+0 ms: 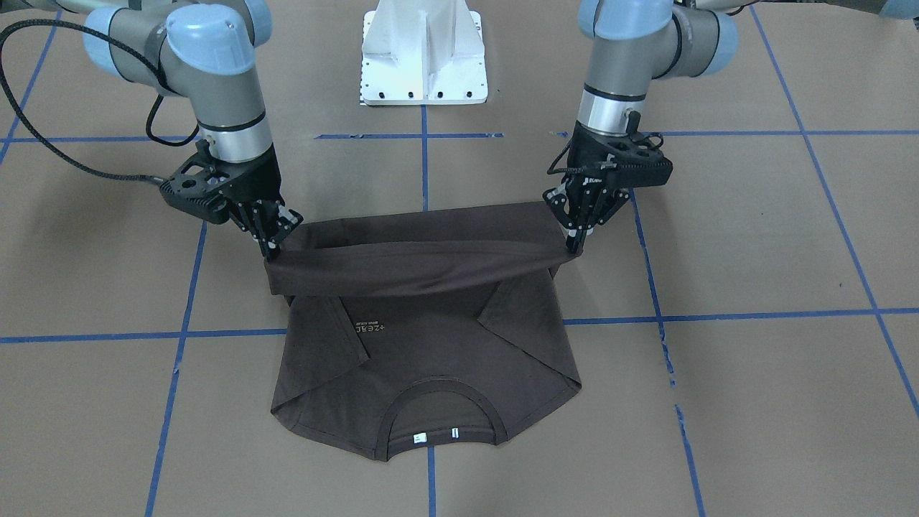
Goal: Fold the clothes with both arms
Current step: 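Lift the hem with both grippers and fold it toward the collar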
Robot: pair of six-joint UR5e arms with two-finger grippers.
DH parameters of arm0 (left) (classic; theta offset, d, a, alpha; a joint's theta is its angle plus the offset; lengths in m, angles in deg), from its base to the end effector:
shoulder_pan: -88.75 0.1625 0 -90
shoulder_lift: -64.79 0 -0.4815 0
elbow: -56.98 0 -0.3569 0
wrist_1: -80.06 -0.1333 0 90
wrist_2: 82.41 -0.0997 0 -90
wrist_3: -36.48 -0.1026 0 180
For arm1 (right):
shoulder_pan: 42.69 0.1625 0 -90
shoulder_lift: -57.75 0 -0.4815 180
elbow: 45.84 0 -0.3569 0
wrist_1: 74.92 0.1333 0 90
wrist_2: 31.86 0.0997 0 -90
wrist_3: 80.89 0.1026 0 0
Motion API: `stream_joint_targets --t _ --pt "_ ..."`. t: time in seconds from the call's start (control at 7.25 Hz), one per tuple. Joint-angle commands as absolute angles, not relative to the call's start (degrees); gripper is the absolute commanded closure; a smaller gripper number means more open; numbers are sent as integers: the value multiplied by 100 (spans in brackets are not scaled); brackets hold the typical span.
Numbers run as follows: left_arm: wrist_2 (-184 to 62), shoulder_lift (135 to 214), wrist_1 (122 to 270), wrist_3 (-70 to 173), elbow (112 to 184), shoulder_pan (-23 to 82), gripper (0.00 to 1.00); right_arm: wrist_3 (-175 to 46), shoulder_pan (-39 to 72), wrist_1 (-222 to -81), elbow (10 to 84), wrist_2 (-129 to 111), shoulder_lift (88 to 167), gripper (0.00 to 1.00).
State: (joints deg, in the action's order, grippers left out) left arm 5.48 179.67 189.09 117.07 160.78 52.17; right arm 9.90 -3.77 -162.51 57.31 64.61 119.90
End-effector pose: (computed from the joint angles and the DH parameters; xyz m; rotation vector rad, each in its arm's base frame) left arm 0.4171 -0.4802 0.3468 0.4285 0.9226 -0.4516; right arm -0.4189 -0.4948 0.3596 0.1481 -0.7631 0.6158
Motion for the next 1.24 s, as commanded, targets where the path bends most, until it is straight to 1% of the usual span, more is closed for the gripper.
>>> stream_joint_targets --t 0.0,0.14,0.28,0.41,0.69,0.83,0.97,1.1 --pt "513 18412 20105 11682 14573 4990 100 788 -33 -15390 4221 6474 11377 100" --pt "496 18623 20152 11690 14105 4981 100 779 72 -15010 3570 6482 11096 100" --pt "426 18712 20501 11690 13779 4937 100 753 143 -14659 3076 6491 10980 100" --pt "408 18817 20739 11690 13541 4928 100 744 161 -14359 2828 6491 10874 100" --pt "408 18985 20750 11333 13284 4718 98 735 249 -14321 2318 6500 10514 100" --pt "408 18994 20750 11330 13275 4709 86 735 240 -14312 2237 6500 10408 100" --pt "416 18986 20750 11330 13275 4709 77 735 240 -14312 2210 6500 10407 98" --pt "425 18986 20759 11339 13275 4709 68 744 231 -14321 2210 6491 10372 52"
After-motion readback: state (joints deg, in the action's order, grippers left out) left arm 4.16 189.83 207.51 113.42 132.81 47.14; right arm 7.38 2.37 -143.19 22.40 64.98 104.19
